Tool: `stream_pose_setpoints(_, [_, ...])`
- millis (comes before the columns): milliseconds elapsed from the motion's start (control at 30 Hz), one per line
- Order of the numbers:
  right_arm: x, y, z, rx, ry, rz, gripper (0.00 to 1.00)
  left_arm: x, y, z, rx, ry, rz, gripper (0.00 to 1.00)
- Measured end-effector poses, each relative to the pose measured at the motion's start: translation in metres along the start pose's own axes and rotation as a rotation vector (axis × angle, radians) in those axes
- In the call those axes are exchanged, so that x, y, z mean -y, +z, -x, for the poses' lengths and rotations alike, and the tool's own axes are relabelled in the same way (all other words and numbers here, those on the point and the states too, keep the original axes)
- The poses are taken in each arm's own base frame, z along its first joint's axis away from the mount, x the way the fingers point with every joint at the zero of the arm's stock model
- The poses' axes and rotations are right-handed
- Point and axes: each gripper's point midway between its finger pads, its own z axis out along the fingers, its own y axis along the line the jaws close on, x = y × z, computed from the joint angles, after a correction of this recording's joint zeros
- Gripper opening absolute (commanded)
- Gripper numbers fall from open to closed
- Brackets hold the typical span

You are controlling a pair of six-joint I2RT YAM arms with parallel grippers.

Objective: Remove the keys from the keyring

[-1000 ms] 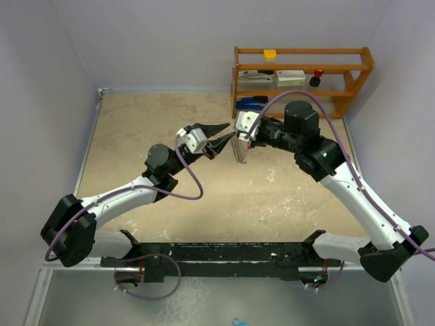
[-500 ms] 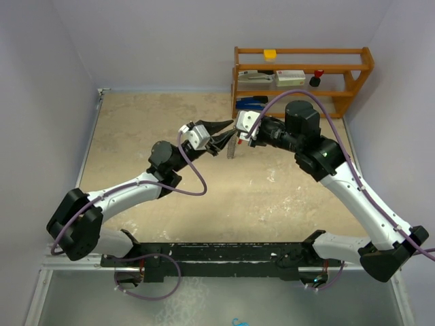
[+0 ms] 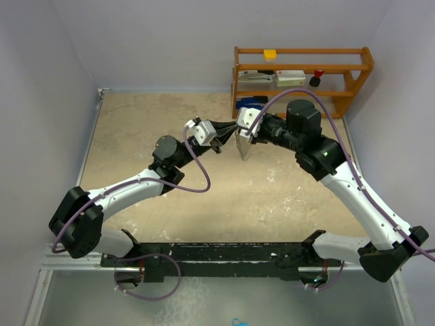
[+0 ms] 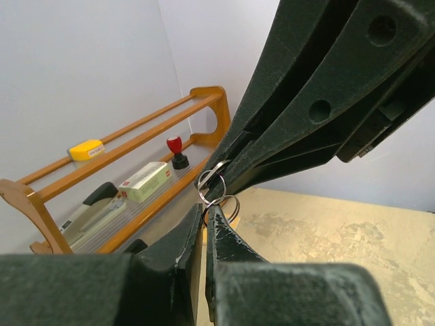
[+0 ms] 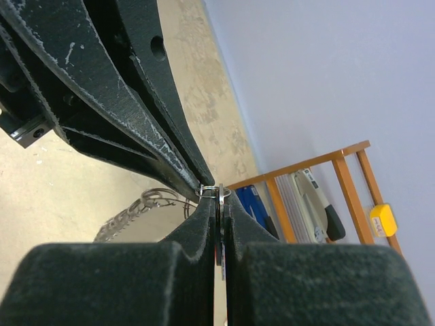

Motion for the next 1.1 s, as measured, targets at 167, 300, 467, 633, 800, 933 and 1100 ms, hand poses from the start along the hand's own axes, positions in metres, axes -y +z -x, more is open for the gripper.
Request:
stream_pose_setpoints(167, [0.001, -0.001, -0.002, -0.011, -0.002, -0.007, 0.00, -0.007, -0.001, -0.004, -0.029, 0.027, 0.041, 0.00])
stream_pose_setpoints(300, [0.000, 0.000, -0.002, -0.009, -0.002, -0.003, 0.00, -0.018, -0.003, -0.001, -0.039, 0.060, 0.102, 0.00])
stream_pose_setpoints(467, [-0.002, 0.001, 0.002, 0.003, -0.005, 0.006, 0.00, -0.026, -0.007, 0.008, -0.041, 0.099, 0.145, 0.00])
stream_pose_setpoints(633, [-0.003, 0.002, 0.006, 0.024, -0.008, 0.011, 0.00, -0.028, -0.008, 0.014, -0.027, 0.114, 0.159, 0.00])
stream_pose_setpoints(800, [-0.002, 0.004, 0.007, 0.031, -0.008, 0.011, 0.00, -0.030, -0.010, 0.016, -0.008, 0.110, 0.179, 0.00])
stream_pose_setpoints(933, [-0.003, 0.005, 0.007, 0.034, -0.004, 0.018, 0.00, -0.030, -0.013, 0.015, 0.003, 0.108, 0.191, 0.00])
stream_pose_setpoints(1100, [-0.006, 0.006, 0.008, 0.045, -0.003, 0.026, 0.00, -0.030, -0.017, 0.016, 0.032, 0.106, 0.205, 0.00])
